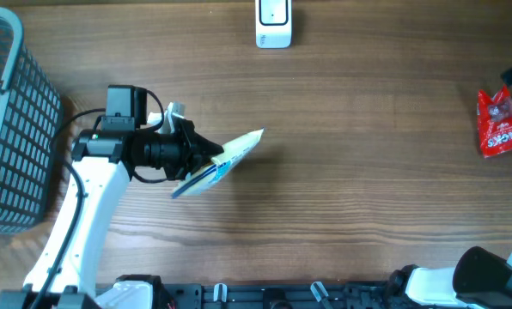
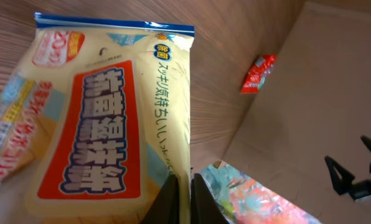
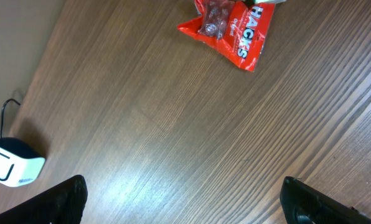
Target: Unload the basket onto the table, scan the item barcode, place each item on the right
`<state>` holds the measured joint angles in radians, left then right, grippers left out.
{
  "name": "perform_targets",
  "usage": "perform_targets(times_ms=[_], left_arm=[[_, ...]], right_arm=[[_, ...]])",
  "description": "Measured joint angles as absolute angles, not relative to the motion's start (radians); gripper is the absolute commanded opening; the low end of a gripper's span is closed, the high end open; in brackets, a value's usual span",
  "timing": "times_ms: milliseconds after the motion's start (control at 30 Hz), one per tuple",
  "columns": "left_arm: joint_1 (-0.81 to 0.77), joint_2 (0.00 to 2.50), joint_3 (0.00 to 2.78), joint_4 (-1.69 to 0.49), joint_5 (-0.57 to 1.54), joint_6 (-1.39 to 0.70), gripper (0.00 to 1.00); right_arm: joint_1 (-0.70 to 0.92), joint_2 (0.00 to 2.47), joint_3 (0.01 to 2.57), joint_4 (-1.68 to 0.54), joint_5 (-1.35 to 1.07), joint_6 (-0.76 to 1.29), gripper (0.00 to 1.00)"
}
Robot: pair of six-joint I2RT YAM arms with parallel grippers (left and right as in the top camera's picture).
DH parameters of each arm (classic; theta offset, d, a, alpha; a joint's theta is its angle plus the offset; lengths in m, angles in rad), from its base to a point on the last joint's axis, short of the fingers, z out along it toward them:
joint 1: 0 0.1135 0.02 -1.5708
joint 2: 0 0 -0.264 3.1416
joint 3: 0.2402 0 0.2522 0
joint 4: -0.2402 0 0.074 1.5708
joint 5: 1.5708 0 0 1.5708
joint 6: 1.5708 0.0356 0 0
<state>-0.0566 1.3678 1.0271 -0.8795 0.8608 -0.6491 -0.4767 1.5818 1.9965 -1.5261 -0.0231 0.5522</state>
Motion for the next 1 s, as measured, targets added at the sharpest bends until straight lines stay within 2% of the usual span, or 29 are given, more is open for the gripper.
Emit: perform_targets(times_ms=[133, 333, 467, 667, 700, 733, 767, 800, 1000], left_arm=[[-0.035, 1.455, 1.029, -0.89, 0.783, -0.649, 0.04], [-0.03, 1.648, 1.032, -0.871, 0.408, -0.649, 0.04], [-0.012, 1.644, 1.032, -0.895, 0.204, -0.649, 0.04], [-0.007, 1.552, 1.066, -0.961, 0.132, -0.624, 0.04], [-0.007, 1.518, 1.074, -0.961, 0.127, -0.606, 0.12], [-0.007, 1.489, 1.08, -0.962, 0.126, -0.591, 0.48], [-0.007, 1.453, 1.086, -0.962, 0.118, -0.574, 0.8], [-0.007, 1.42, 1.093, -0.961, 0.109, -0.566, 1.0], [0.046, 1.261, 1.118, -0.942, -0.013, -0.574, 1.0]], right_arm=[[-0.477, 1.582, 1.996, -1.526, -0.023, 0.552, 1.0], [-0.477, 1.582, 1.996, -1.526, -0.023, 0.552, 1.0], [-0.477, 1.582, 1.996, -1.526, -0.023, 0.552, 1.0], [-0.477, 1.582, 1.996, -1.526, -0.023, 0.552, 1.0], [-0.477, 1.582, 1.996, -1.526, -0.023, 0.552, 1.0], [-0.477, 1.582, 1.996, -1.526, -0.023, 0.552, 1.0], [-0.477, 1.582, 1.996, -1.526, -0.023, 0.552, 1.0], [-0.477, 1.582, 1.996, -1.526, -0.023, 0.552, 1.0], [-0.477, 1.582, 1.996, -1.526, -0.023, 0.552, 1.0]])
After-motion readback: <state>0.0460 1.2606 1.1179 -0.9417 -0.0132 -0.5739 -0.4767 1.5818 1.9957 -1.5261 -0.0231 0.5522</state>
